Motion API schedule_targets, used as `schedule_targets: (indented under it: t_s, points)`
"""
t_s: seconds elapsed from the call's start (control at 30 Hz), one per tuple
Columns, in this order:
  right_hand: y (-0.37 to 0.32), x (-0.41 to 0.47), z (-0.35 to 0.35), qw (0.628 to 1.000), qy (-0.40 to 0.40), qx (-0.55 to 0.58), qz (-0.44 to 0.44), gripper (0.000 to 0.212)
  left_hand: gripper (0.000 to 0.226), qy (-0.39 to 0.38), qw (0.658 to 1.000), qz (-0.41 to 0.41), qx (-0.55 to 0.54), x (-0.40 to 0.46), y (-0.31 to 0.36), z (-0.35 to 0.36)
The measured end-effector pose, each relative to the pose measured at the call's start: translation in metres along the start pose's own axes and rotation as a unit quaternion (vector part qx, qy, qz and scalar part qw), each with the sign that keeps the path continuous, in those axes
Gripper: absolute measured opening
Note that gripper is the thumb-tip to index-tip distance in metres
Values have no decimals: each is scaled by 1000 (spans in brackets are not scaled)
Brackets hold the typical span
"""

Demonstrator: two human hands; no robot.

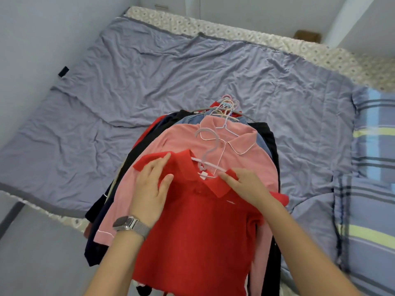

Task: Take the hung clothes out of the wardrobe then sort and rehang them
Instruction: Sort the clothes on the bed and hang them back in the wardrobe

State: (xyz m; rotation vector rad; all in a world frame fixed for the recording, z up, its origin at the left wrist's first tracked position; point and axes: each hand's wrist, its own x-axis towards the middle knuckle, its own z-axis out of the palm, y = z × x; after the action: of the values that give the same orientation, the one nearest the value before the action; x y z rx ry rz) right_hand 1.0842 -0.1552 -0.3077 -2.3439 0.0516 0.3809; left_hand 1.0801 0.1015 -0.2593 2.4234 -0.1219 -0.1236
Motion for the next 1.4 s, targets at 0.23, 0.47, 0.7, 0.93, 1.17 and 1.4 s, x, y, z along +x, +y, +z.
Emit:
schedule_targets:
  t_s: [0.23,0.47,0.7,0.93,1.17,1.4]
  points:
    - [-75,-127,-40,999,-1,52,-10,37,46,-18,993,19,119,-47,13,-53]
    - [-84,-249,-44,967,241,79,28,13,36,-24,993,113,21,-103,61,-91]
    - [-37,-355,-77,926,365,13,89,13,29,-124,969,204,-67,-128,131,-31]
    - [56,-438,-166,907,400,-26,128,22,28,-182,947,223,-143,-159,250,78]
    - [134,-493,-261,901,406,-50,146,14,29,-178,947,211,-165,-187,360,166]
    - [147,-527,-291,896,410,-84,151,8,15,-194,944,195,-184,-227,394,173]
